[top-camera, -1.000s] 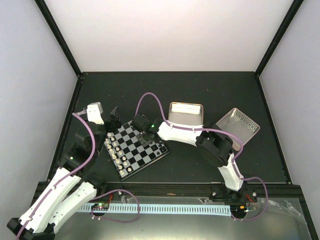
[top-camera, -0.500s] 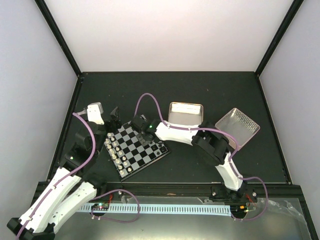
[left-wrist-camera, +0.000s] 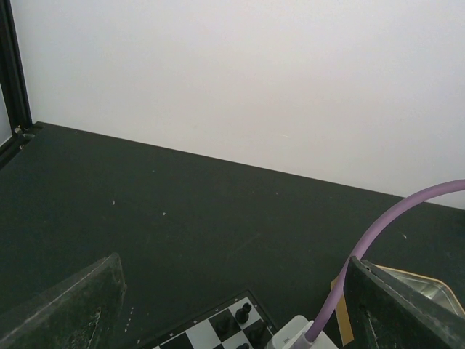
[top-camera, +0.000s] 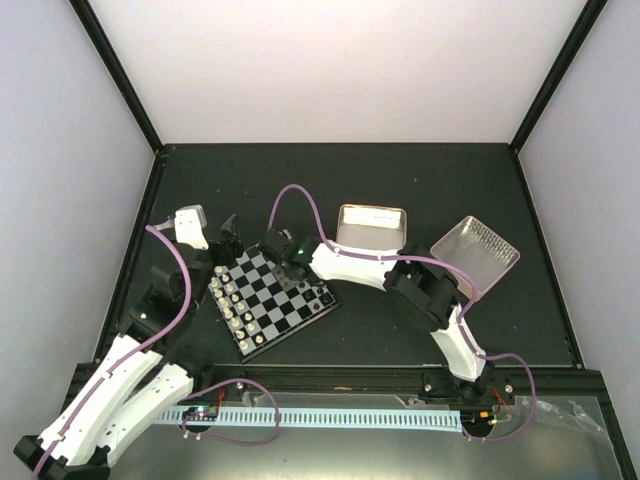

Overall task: Set up the chess pieces on the board
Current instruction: Place the chess piece on the chessboard, then reset both arms

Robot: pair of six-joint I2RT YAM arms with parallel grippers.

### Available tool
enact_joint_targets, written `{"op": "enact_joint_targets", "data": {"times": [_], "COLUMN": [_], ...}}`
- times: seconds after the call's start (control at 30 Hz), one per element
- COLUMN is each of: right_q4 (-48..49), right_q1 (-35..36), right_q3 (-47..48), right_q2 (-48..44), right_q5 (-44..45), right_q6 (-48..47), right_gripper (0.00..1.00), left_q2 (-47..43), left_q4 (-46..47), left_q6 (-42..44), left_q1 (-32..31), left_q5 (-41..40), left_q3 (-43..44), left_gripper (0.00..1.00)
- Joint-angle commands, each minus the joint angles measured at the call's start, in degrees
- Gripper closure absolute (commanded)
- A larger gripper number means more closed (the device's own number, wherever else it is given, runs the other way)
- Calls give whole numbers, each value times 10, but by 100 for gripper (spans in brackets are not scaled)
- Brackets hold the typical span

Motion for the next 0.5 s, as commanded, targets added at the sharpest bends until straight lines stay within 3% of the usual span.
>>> {"op": "enact_joint_targets", "data": {"times": [0.0, 0.13, 0.27, 0.47], "right_q4": [-4, -11, -8, 10], "right_q1": [2, -3, -12, -40], "right_q3": [21, 20, -3, -92], "right_q2": [-22, -55, -119, -272], "right_q5": [-6, -9, -4, 42], "right_q6": [5, 18, 36, 65], "right_gripper": [75, 73, 68, 56], "left_q2": [-2, -2, 1, 8], "left_q4": [-6, -15, -35, -122], "left_q6": [-5, -14, -31, -73], "left_q1": [5, 5, 5, 5], "left_q5": [1, 14, 45, 80], "left_q3": [4, 14, 35, 89], "left_gripper": [16, 13, 2, 1]}}
